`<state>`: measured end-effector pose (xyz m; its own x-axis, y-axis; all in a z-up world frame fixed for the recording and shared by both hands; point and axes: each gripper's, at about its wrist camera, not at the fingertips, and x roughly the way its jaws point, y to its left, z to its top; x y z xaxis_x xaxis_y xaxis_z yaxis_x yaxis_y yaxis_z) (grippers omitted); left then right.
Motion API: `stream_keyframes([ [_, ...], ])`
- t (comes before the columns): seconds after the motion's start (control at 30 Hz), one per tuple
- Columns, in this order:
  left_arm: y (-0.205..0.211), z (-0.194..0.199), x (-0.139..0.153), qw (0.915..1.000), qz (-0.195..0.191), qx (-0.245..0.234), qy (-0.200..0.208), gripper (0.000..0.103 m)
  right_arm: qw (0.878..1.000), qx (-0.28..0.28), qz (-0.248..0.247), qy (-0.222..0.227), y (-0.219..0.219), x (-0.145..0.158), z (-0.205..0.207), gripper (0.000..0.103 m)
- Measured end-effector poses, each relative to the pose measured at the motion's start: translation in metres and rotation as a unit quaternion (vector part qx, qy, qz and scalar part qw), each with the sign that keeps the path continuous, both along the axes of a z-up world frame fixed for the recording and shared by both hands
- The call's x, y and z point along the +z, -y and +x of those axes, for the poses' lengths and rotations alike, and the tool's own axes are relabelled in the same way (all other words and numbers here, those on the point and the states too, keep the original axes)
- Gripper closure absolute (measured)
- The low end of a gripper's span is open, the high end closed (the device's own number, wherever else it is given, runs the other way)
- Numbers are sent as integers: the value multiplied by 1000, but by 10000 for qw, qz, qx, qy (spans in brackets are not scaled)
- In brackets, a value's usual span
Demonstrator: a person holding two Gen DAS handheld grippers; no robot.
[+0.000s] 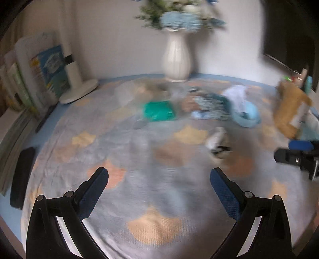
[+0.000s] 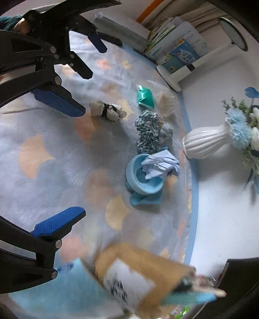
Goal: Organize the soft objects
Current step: 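Bring both open grippers back to the items on the bed, then grasp the teal pouch with the left gripper while the right grasps the white strapped bundle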
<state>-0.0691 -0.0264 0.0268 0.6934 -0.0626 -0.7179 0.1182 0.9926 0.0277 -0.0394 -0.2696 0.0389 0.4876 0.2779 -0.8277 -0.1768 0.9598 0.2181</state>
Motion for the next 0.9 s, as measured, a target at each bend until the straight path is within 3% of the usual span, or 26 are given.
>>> stream_keyframes([
  [0.07, -11, 2, -9, 9997, -11, 233, 57, 1, 10000, -43, -36, -27, -4, -14, 3, 12],
  [0.17, -26, 8, -12, 9983, -476, 330, -78, 1, 9998, -124, -169, -7, -5, -29, 8, 12],
  [0.23, -29, 11, -12, 9975, -583, 387, -21, 1, 9996, -216, -157, 42, -3, -34, 10, 12],
  [0.37, -29, 16, -18, 9971, -496, 537, -229, 1, 9981, -317, -464, 249, -8, -37, 9, 11],
  [0.5, -27, 24, -28, 9950, -301, 798, -527, 1, 9939, -126, -1071, 213, -27, -42, 9, 0],
  [0.53, -27, 30, -34, 9934, -259, 828, -751, 1, 9938, -120, -1081, 236, -28, -42, 8, 0],
  [0.63, -21, 30, -34, 9941, -71, 812, -717, 1, 9955, -134, -921, 177, -22, -44, 10, 0],
  [0.9, -24, 29, -32, 9943, -122, 792, -709, 1, 9953, -133, -933, 197, -22, -43, 12, 0],
])
